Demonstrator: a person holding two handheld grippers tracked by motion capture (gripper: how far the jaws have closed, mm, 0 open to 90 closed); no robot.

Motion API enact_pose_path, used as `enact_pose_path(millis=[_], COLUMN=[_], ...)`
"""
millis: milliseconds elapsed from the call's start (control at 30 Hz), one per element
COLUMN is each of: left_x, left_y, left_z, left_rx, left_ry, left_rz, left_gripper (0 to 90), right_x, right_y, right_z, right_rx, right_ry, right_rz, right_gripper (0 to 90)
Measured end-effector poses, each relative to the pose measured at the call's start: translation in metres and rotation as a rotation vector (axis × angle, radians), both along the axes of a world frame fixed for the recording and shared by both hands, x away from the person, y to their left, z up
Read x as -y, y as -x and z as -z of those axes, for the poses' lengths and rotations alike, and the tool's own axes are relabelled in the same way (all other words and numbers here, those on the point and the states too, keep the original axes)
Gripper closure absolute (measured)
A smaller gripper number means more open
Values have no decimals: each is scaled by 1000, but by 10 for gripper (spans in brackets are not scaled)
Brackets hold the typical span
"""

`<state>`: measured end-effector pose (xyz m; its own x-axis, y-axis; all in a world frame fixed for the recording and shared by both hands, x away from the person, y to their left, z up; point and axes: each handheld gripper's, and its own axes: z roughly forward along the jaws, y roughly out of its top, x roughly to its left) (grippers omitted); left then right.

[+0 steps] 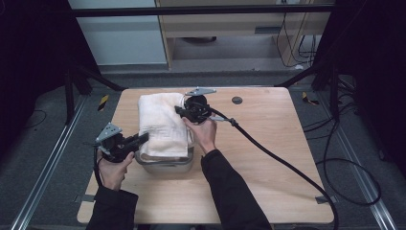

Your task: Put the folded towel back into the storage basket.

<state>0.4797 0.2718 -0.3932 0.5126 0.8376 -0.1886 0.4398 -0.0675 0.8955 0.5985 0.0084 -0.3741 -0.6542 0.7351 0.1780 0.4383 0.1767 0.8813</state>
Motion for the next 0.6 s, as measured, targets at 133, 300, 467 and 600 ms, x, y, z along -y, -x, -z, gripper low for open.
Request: enact_pose_path(millis=[133, 300, 467, 600], left_x=[-2, -4, -5, -5], left_y=[-2, -5, -8, -10], left_z=[4, 9, 15, 19], left_rx=[-12, -24, -42, -54], left_ry=[-7, -18, -33, -43], left_rz=[-5, -9, -11, -14], left_gripper=[784, 784, 784, 784], right_x=[-3, -6, -8, -9], right_y=[-2, -4, -6, -6], right_z=[7, 13, 20, 25], right_rx=[-6, -20, -29, -30], right_ry=[4, 3, 12, 23], right_rz=[3, 4, 7, 8], right_gripper=[713, 713, 712, 711])
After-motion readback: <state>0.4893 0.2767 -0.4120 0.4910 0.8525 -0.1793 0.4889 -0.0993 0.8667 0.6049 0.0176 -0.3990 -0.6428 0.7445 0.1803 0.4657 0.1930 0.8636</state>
